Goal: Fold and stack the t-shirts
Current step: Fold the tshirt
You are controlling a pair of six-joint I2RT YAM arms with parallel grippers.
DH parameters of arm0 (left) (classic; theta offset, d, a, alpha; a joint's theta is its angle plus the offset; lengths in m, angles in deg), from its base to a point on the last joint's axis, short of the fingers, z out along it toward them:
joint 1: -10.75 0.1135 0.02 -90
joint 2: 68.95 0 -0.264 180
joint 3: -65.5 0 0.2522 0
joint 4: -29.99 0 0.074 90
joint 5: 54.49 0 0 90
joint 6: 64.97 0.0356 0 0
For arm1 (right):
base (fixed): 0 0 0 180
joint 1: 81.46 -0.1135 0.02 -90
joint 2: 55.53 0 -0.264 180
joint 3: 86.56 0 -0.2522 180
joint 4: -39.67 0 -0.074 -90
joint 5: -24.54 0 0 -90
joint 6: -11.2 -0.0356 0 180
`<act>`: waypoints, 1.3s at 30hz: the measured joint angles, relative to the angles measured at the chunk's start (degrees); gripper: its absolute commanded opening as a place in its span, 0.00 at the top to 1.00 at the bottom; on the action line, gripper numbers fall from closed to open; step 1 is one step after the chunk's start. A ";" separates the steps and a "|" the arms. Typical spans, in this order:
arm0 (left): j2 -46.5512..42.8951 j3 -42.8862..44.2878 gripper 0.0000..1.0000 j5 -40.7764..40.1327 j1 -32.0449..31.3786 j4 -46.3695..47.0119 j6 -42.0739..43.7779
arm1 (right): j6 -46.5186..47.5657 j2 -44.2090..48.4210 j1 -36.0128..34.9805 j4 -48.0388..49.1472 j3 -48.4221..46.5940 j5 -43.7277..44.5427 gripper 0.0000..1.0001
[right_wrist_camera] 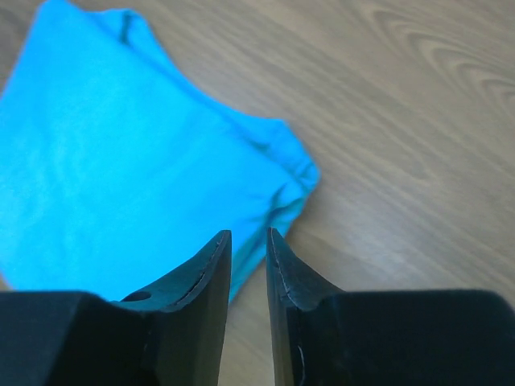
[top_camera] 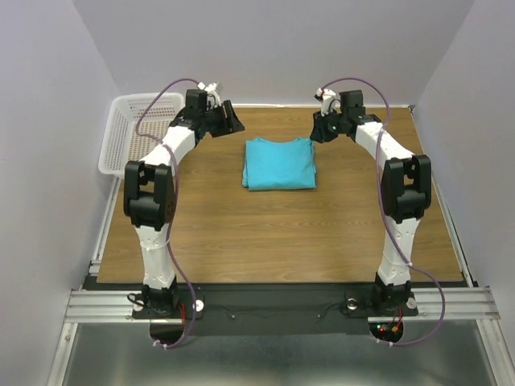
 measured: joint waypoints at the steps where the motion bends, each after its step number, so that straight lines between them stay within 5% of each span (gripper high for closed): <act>1: -1.64 -1.55 0.37 0.11 -0.02 0.66 0.46 | 0.20 1.11 -0.02 0.04 1.46 -1.60 0.66; 4: -7.78 -8.26 0.37 0.52 -0.13 3.19 1.81 | 0.74 2.54 -0.04 0.39 3.30 -4.17 0.50; 7: -10.97 -13.62 0.37 1.16 -0.61 5.35 3.02 | 0.68 2.54 -0.13 0.46 3.58 -3.82 0.45; 25: 4.61 -5.29 0.38 0.68 -1.57 6.34 3.87 | -6.71 -6.47 -0.09 1.42 -0.98 -1.97 0.53; 28: 5.38 -3.87 0.41 0.68 -1.57 6.29 3.80 | -7.52 -6.75 -0.09 1.51 -1.07 -2.03 0.64; 32: 7.15 -1.66 0.50 0.92 -1.64 6.34 3.32 | -8.83 -8.31 -0.09 1.53 -3.32 -2.51 1.00; 39: 9.25 -0.70 0.55 1.07 -1.66 6.36 2.40 | -11.30 -8.66 0.26 1.99 -3.85 -1.73 0.99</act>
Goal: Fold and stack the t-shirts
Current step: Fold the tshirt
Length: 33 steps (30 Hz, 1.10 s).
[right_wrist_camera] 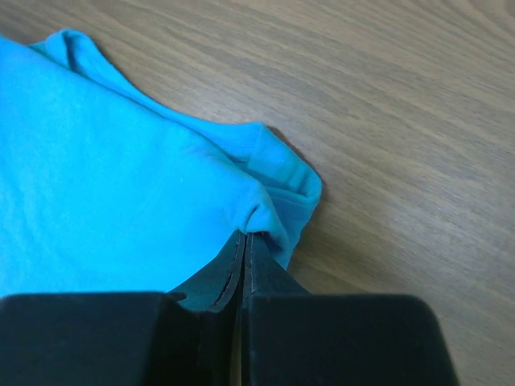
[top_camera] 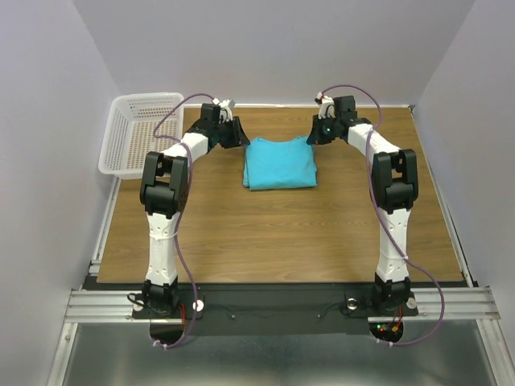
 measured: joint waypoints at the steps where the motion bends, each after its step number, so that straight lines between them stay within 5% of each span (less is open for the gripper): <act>1: 0.00 0.00 0.55 0.00 0.00 0.13 -0.09 | -0.33 0.00 0.04 0.15 0.00 0.61 0.99; 6: 0.00 0.09 0.56 -0.02 0.00 1.22 -0.59 | -2.47 -0.02 0.33 1.29 0.00 3.85 0.96; 11: 0.00 0.09 0.56 -0.20 0.00 3.19 -1.05 | -4.09 -1.27 0.42 1.60 -1.01 7.50 0.58; 15: -0.28 -0.61 0.56 -0.22 0.00 5.77 -1.20 | -4.02 -2.10 0.44 1.64 -1.01 10.27 0.51; 23: -4.42 -7.63 0.61 1.16 -0.52 11.74 -1.81 | 1.60 1.75 0.61 2.27 3.48 14.12 0.54; 31: -5.09 -9.09 0.61 3.08 -2.71 16.20 -2.10 | 10.29 17.68 1.33 2.99 17.22 -0.96 0.60; 33: -5.11 -9.33 0.61 3.54 -3.41 16.87 -2.38 | 11.21 19.74 1.33 3.13 19.56 -6.69 0.70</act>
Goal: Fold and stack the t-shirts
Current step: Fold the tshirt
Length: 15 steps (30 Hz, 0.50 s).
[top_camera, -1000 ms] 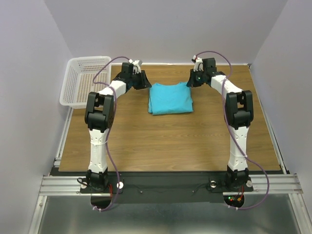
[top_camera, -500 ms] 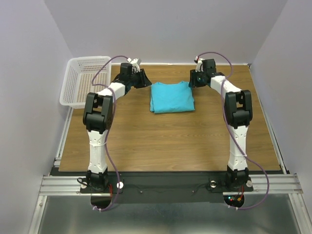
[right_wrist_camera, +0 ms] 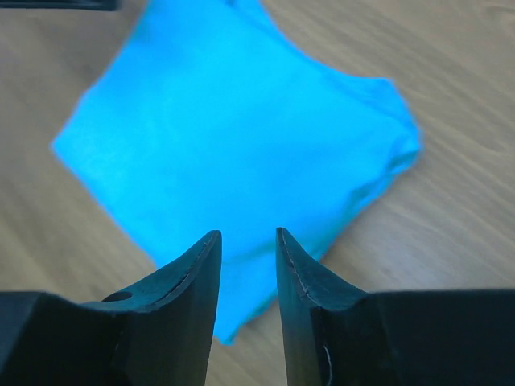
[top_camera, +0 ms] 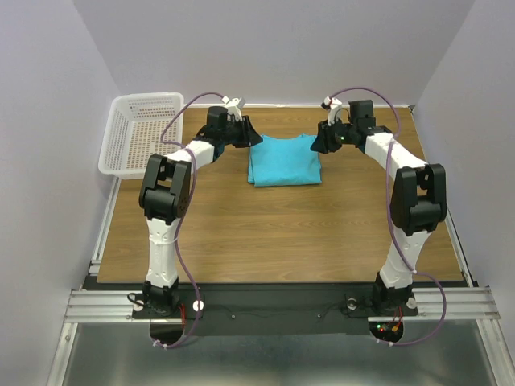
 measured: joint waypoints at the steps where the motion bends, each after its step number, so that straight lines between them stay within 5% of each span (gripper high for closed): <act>1: 0.00 0.00 0.61 0.22 -0.28 0.28 -0.13 | 0.09 0.44 0.00 -0.07 0.68 -2.32 0.73; 8: 0.63 1.01 0.61 2.16 -1.49 1.29 -2.05 | -2.78 -5.05 -0.13 -0.31 1.46 -15.06 0.75; 15: 6.08 5.77 0.61 2.25 -1.68 2.54 -5.55 | -7.85 -10.80 -0.11 -1.01 1.53 -16.24 0.79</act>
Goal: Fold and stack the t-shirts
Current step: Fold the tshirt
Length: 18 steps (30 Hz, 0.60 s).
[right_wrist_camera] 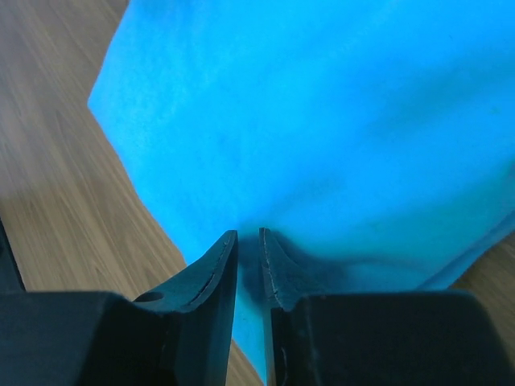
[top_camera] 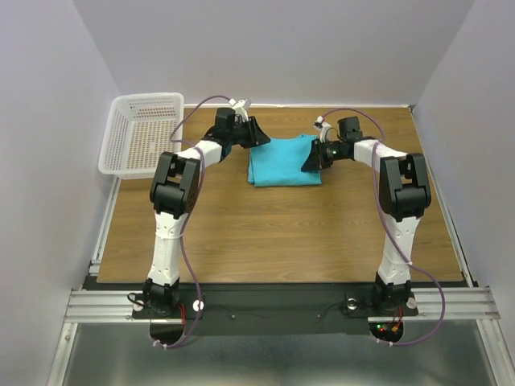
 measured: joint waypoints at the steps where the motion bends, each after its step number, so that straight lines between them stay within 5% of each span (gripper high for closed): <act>1: 1.18 0.63 0.61 -0.17 0.00 -0.11 -0.79 | -0.44 0.02 0.00 0.02 0.20 0.72 0.79; 11: 9.53 9.97 0.62 -3.15 0.00 -6.86 -5.49 | -1.79 4.52 0.37 0.28 9.33 5.03 0.80; 18: 11.19 15.15 0.61 -6.03 0.28 -10.80 -6.95 | -1.33 5.92 1.40 -0.28 11.17 3.41 0.59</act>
